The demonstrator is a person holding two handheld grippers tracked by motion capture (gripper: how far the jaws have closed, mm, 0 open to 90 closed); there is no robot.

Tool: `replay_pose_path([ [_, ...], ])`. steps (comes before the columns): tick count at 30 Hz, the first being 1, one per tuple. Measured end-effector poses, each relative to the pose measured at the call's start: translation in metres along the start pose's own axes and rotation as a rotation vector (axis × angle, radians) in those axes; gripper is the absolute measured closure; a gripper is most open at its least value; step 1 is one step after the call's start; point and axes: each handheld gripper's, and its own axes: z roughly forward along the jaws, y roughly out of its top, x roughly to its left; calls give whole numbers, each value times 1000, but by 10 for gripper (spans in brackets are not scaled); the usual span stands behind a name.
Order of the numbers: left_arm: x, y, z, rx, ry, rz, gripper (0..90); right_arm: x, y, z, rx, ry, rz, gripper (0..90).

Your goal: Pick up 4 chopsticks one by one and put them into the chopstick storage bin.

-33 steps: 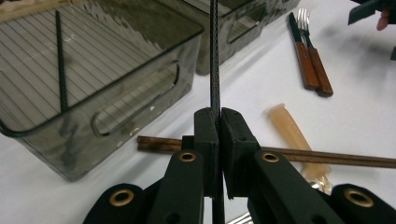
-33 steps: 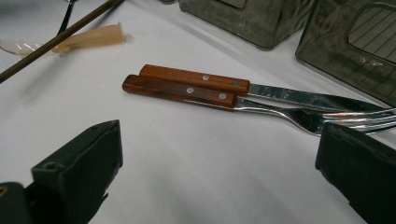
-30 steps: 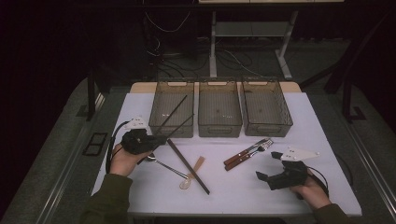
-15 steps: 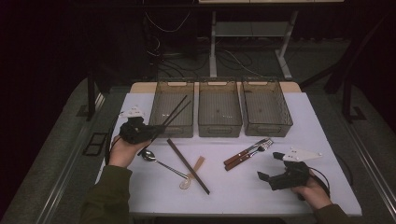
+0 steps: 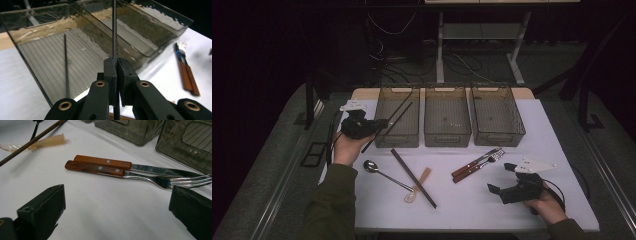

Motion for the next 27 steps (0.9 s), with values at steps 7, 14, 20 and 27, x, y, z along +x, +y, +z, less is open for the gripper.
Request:
replay_pose_path([
  [7,9,10,10,-10,43,-24,847,0,0,0,0,1,0,9],
  [14,15,18,22,-9,90,-42,847,0,0,0,-2,4,3,9],
  [20,18,24,36,-6,110,-50,847,0,0,-1,-4,8,7,9],
  [27,23,31,49,-8,141,-37,847,1,1,-2,-10,10,11,9],
])
